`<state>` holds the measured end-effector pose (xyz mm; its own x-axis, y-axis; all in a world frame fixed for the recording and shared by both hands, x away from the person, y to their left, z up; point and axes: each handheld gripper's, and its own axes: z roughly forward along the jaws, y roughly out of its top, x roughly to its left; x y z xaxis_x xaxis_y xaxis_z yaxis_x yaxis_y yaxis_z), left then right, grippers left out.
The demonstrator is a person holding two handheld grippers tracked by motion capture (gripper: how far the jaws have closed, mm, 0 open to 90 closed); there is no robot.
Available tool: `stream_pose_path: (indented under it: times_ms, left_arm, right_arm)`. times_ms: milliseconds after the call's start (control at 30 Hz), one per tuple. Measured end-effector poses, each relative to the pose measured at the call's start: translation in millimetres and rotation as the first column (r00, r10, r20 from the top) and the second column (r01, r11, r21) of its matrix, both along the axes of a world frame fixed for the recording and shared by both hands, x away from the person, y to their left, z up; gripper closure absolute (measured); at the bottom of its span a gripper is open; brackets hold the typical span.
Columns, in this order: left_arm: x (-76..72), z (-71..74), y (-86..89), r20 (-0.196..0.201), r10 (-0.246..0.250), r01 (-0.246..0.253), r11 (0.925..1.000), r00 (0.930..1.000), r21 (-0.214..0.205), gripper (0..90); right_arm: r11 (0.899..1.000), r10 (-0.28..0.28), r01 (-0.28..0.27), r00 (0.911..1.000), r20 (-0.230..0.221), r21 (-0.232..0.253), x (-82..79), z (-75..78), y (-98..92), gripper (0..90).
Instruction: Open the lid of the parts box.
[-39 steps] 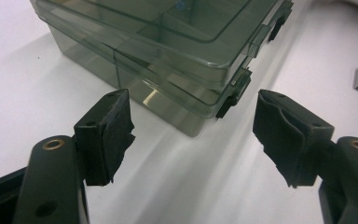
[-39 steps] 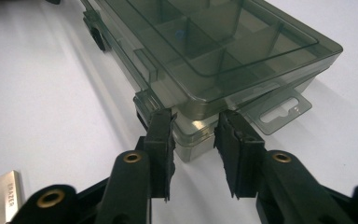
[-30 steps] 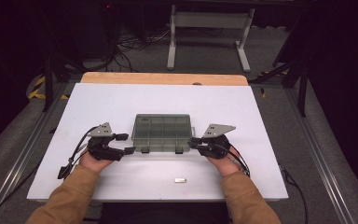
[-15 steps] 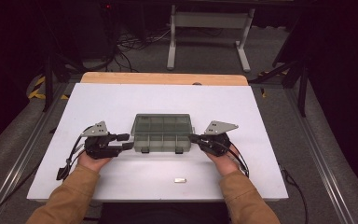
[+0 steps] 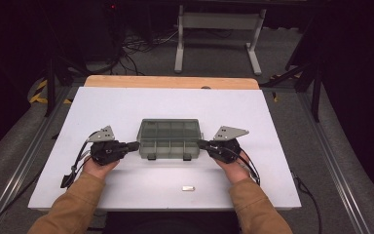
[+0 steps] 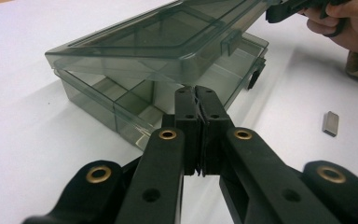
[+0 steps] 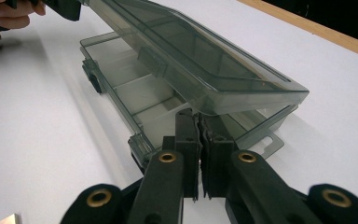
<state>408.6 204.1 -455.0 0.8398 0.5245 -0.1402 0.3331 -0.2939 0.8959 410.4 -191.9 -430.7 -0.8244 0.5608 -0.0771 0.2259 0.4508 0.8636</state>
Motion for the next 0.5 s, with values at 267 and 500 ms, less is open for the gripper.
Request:
stream_pose_path:
  times_ms: [267,500]
  left_arm:
    - [-1.9,0.0,-2.9,0.011,0.033,-0.033,0.9995,0.9994,-0.001,88.7]
    - [-3.4,0.0,-4.6,0.036,0.047,-0.048,0.9989,0.9982,0.005,88.1]
  right_arm:
    - [1.000,0.000,0.000,1.0000,0.000,-0.004,0.1,-0.3,0.0,86.8]
    - [1.000,0.002,-0.002,1.0000,-0.006,-0.006,0.3,-0.8,0.1,85.4]
